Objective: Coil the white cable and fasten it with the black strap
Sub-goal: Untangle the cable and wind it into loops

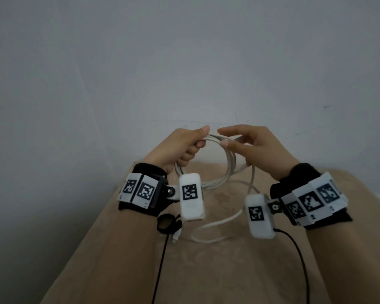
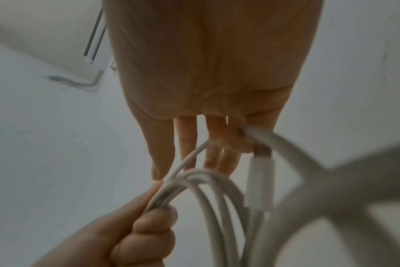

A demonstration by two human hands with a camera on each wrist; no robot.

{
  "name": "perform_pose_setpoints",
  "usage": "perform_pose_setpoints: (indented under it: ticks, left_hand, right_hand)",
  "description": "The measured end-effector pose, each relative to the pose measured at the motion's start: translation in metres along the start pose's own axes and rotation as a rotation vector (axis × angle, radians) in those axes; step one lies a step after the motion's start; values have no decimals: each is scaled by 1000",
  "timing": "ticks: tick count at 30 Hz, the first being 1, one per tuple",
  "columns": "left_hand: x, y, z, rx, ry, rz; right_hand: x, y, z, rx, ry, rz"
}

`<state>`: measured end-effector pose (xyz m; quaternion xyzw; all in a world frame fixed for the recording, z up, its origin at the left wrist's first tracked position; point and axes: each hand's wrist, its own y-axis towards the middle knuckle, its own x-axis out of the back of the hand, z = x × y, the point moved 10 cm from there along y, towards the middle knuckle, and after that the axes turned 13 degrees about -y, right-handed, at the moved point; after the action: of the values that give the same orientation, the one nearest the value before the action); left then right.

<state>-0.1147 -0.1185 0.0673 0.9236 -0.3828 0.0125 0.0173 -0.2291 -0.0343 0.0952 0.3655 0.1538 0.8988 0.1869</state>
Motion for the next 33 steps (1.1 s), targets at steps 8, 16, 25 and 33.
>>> perform_pose_setpoints:
  ticks: [8,16,25,33]
  left_hand:
    - [30,1,-4,-51,-144,-154]
    - [52,0,-7,-134,-402,-295]
    - [33,5,-3,-71,-737,-192]
    - [20,8,-6,-103,-775,-201]
  right_hand:
    - [26,-2,-26,-129,146,-96]
    - [23,-1,-33,-164,106,-183]
    - [-12,4,-35,-199,37,-81]
    - [-29,1,-24,-266,467,-21]
